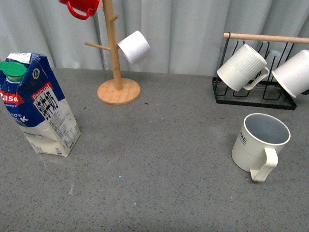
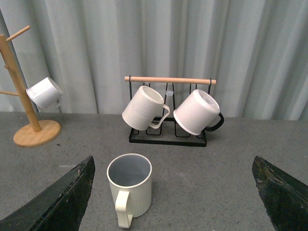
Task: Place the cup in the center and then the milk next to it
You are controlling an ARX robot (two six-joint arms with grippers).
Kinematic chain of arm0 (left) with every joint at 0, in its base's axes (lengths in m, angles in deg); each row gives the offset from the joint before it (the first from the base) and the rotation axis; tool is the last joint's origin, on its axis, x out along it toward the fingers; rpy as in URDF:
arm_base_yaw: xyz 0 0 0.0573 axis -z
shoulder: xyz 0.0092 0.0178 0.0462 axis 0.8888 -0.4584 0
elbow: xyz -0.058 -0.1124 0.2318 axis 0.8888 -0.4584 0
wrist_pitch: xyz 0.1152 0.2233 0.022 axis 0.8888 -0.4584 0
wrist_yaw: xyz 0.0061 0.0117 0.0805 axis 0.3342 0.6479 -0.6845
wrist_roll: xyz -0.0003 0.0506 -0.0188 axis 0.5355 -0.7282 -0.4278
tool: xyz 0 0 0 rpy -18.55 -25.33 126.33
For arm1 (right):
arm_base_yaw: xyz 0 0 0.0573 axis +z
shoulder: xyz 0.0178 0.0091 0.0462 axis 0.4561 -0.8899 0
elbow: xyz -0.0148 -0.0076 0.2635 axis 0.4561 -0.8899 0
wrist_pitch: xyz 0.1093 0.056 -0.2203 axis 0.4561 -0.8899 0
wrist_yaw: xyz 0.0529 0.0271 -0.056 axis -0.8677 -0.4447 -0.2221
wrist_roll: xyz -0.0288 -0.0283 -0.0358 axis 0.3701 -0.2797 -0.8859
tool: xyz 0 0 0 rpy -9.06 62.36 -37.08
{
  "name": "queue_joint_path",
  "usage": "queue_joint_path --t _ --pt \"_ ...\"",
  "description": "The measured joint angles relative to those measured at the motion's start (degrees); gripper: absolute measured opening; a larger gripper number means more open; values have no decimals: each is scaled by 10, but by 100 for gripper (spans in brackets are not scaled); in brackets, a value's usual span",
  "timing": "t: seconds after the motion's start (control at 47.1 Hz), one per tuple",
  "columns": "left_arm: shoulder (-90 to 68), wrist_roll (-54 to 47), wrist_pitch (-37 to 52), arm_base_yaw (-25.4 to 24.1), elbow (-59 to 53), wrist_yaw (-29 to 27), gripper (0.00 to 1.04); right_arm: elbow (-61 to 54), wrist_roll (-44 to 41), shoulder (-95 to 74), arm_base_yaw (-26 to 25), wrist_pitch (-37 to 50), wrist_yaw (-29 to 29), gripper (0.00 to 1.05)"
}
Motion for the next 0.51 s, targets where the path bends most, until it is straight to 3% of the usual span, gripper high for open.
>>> queue_joint_path --t 0.51 --pt "0 0 0 0 0 0 98 0 0 0 0 0 0 95"
